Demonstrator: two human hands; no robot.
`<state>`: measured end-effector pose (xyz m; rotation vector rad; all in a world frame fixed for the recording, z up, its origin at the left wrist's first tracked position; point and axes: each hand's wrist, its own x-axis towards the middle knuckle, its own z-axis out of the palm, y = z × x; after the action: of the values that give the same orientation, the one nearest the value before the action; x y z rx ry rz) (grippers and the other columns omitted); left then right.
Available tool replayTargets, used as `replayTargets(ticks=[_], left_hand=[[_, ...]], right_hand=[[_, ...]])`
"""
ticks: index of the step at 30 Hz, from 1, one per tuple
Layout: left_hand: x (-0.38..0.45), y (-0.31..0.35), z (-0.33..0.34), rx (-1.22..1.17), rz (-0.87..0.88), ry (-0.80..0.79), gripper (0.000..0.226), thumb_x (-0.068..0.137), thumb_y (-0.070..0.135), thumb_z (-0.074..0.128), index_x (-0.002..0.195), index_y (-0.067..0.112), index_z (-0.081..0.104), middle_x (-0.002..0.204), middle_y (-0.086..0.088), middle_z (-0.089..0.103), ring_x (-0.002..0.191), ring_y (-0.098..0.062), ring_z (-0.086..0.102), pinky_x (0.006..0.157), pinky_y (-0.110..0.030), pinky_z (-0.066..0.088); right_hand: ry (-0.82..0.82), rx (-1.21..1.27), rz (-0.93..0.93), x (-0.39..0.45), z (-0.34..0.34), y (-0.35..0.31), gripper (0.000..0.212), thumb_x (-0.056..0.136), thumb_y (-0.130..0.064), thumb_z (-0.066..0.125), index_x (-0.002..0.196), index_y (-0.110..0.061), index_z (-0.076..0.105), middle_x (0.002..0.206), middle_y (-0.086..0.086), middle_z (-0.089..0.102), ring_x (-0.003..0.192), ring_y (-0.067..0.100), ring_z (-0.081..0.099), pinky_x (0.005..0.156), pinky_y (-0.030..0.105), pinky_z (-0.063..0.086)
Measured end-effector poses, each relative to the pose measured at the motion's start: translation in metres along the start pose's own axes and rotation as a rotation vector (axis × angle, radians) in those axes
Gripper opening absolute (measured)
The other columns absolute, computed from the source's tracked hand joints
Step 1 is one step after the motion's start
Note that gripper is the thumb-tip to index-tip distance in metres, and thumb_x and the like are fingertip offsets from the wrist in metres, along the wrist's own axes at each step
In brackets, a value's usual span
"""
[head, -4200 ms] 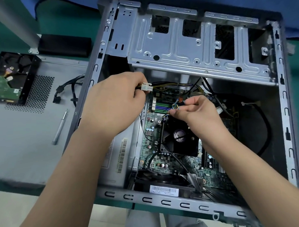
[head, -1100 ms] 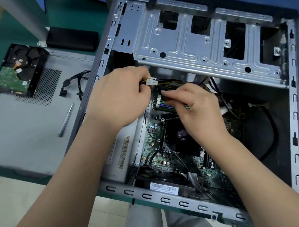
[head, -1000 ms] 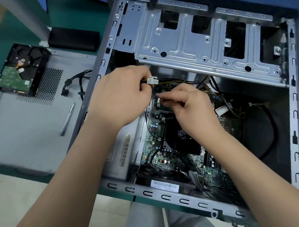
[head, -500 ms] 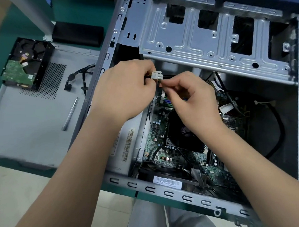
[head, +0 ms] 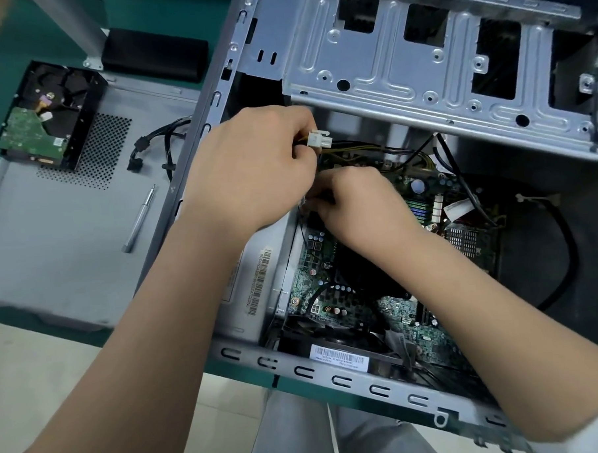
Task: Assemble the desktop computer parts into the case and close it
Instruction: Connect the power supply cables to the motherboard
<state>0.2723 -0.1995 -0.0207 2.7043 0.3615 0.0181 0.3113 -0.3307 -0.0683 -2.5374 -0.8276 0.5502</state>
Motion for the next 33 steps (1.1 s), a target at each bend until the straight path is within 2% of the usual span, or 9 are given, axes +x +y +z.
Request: replayTargets(ticks=[3, 6, 8, 14, 20, 23, 26, 30, 33], left_hand=[[0.0, 0.0, 0.0, 0.008, 0.002, 0.002, 0.016, 0.081, 0.024, 0.044, 0.085, 0.029, 0.059, 0.071, 0.008, 0.056, 0.063, -0.005, 0.049, 0.051, -0.02, 0.034], [0.0, 0.0, -0.001, -0.002, -0.005, 0.001, 0.017, 0.081, 0.024, 0.044, 0.086, 0.031, 0.059, 0.071, 0.009, 0.057, 0.063, -0.004, 0.049, 0.05, -0.021, 0.032], [0.0, 0.0, -0.001, -0.006, -0.009, -0.004, 0.018, 0.081, 0.024, 0.044, 0.088, 0.032, 0.059, 0.069, 0.01, 0.056, 0.061, -0.005, 0.05, 0.05, -0.021, 0.032], [0.0, 0.002, -0.001, -0.001, -0.019, -0.011, 0.018, 0.082, 0.023, 0.045, 0.088, 0.032, 0.059, 0.069, 0.009, 0.055, 0.06, -0.005, 0.049, 0.05, -0.021, 0.032], [0.0, 0.001, -0.001, 0.001, -0.021, 0.001, 0.017, 0.082, 0.024, 0.046, 0.087, 0.032, 0.059, 0.065, 0.011, 0.053, 0.06, -0.004, 0.049, 0.051, -0.02, 0.032], [-0.001, 0.002, 0.0, 0.001, -0.015, 0.003, 0.018, 0.082, 0.024, 0.045, 0.088, 0.032, 0.059, 0.066, 0.011, 0.053, 0.061, -0.003, 0.049, 0.051, -0.019, 0.032], [-0.001, 0.001, -0.001, -0.001, -0.013, 0.003, 0.018, 0.082, 0.024, 0.045, 0.088, 0.033, 0.059, 0.068, 0.011, 0.055, 0.061, -0.003, 0.049, 0.051, -0.019, 0.032], [-0.001, 0.001, -0.001, -0.009, -0.012, -0.001, 0.019, 0.081, 0.023, 0.045, 0.088, 0.033, 0.059, 0.069, 0.01, 0.056, 0.062, -0.005, 0.049, 0.051, -0.019, 0.034], [-0.001, 0.001, -0.001, -0.005, -0.012, 0.0, 0.019, 0.082, 0.023, 0.045, 0.088, 0.033, 0.059, 0.07, 0.01, 0.055, 0.062, -0.005, 0.049, 0.051, -0.02, 0.031]], right_hand=[[0.029, 0.324, 0.138, 0.001, -0.008, 0.005, 0.004, 0.091, -0.019, 0.061, 0.091, -0.023, 0.063, 0.082, 0.001, 0.071, 0.079, 0.019, 0.064, 0.078, 0.037, 0.052], [-0.01, 0.832, 0.205, -0.005, -0.016, 0.004, 0.017, 0.096, -0.006, 0.053, 0.089, -0.022, 0.055, 0.067, 0.001, 0.068, 0.062, 0.018, 0.061, 0.077, 0.039, 0.055], [0.041, 0.958, 0.202, -0.011, -0.015, 0.003, 0.02, 0.098, -0.004, 0.048, 0.092, -0.024, 0.048, 0.061, -0.001, 0.067, 0.056, 0.018, 0.06, 0.067, 0.031, 0.054], [0.226, 0.861, 0.24, -0.019, -0.009, 0.004, 0.019, 0.098, -0.006, 0.047, 0.097, -0.025, 0.045, 0.077, -0.004, 0.058, 0.05, 0.011, 0.059, 0.054, 0.017, 0.044], [0.266, 0.448, 0.049, -0.021, -0.004, 0.003, 0.014, 0.097, -0.013, 0.052, 0.109, -0.014, 0.058, 0.099, -0.002, 0.047, 0.077, -0.004, 0.041, 0.076, -0.003, 0.029], [0.247, 0.33, 0.04, -0.019, -0.003, 0.004, 0.031, 0.097, -0.019, 0.054, 0.125, -0.008, 0.058, 0.094, 0.0, 0.037, 0.072, 0.002, 0.032, 0.073, -0.003, 0.025], [0.29, 0.365, 0.067, -0.019, -0.003, 0.005, 0.037, 0.095, -0.014, 0.058, 0.131, -0.009, 0.057, 0.08, -0.004, 0.034, 0.074, -0.008, 0.043, 0.07, -0.003, 0.028], [0.349, 0.456, 0.126, -0.019, -0.004, 0.008, 0.038, 0.086, -0.017, 0.069, 0.124, -0.02, 0.063, 0.08, -0.002, 0.059, 0.07, 0.0, 0.052, 0.067, 0.0, 0.034], [0.362, 0.543, 0.14, -0.019, -0.003, 0.01, 0.036, 0.086, -0.014, 0.069, 0.117, -0.029, 0.062, 0.07, -0.008, 0.062, 0.067, -0.001, 0.057, 0.063, 0.004, 0.038]])
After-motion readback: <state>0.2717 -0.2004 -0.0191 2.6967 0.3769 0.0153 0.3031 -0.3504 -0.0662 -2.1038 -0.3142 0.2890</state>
